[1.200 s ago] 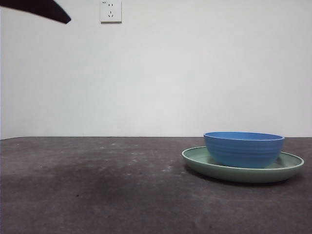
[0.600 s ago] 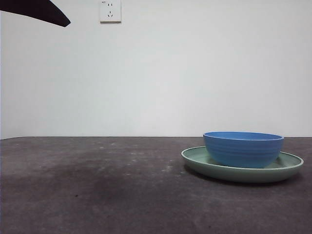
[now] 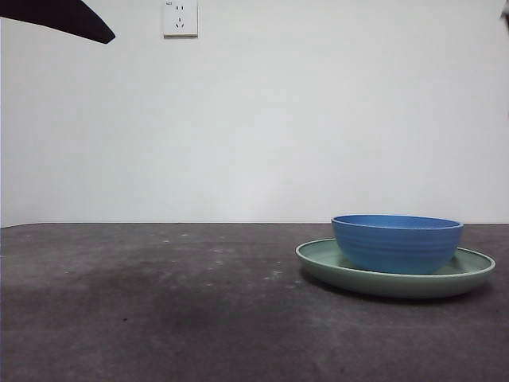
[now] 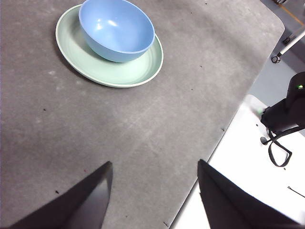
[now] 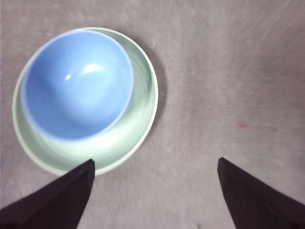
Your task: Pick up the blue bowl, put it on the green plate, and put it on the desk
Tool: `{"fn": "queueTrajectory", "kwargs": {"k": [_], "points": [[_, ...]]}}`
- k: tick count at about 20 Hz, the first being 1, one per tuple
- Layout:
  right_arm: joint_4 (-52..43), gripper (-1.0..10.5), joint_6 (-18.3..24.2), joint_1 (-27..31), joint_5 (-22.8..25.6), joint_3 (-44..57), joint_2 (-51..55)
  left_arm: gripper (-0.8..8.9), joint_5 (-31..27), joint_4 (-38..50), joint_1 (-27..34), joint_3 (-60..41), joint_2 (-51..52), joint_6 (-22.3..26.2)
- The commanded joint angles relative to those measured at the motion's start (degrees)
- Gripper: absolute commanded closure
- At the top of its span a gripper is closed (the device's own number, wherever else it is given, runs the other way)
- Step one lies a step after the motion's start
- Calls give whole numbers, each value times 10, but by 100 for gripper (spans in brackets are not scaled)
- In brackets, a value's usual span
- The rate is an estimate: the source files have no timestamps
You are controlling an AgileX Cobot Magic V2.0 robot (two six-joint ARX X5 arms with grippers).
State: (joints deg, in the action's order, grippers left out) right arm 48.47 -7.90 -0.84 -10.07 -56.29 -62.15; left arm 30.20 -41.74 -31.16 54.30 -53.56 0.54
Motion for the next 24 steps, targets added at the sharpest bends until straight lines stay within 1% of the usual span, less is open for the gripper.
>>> {"fn": "queueTrajectory", "kwargs": {"k": [1, 3, 6, 8, 10, 11, 15, 17, 21, 22, 24], "points": [[-40, 535, 16, 43, -66, -3, -62, 533, 3, 6, -3, 5, -2, 6], [-66, 535, 17, 68, -104, -3, -113, 533, 3, 6, -3, 5, -2, 8], [-90, 535, 34, 69, -108, -3, -181, 533, 3, 7, -3, 5, -2, 8], [-117, 550, 35, 60, -110, -3, -219, 533, 3, 7, -3, 5, -2, 8], [-141, 645, 35, 54, -110, -3, -254, 533, 3, 6, -3, 5, -2, 7], [-151, 648, 35, 52, -111, -3, -268, 533, 3, 6, -3, 5, -2, 7], [-185, 655, 35, 39, -111, -3, -302, 533, 3, 6, -3, 5, -2, 7], [-198, 684, 35, 31, -111, -3, -316, 533, 3, 7, -2, 5, -2, 7], [-219, 685, 33, 19, -116, -3, -344, 533, 3, 6, -3, 5, -2, 7], [-224, 714, 32, 17, -114, -3, -348, 533, 3, 6, -2, 5, -2, 7], [-230, 853, 32, 17, -114, -3, -350, 533, 3, 6, -2, 5, -2, 7]]}}
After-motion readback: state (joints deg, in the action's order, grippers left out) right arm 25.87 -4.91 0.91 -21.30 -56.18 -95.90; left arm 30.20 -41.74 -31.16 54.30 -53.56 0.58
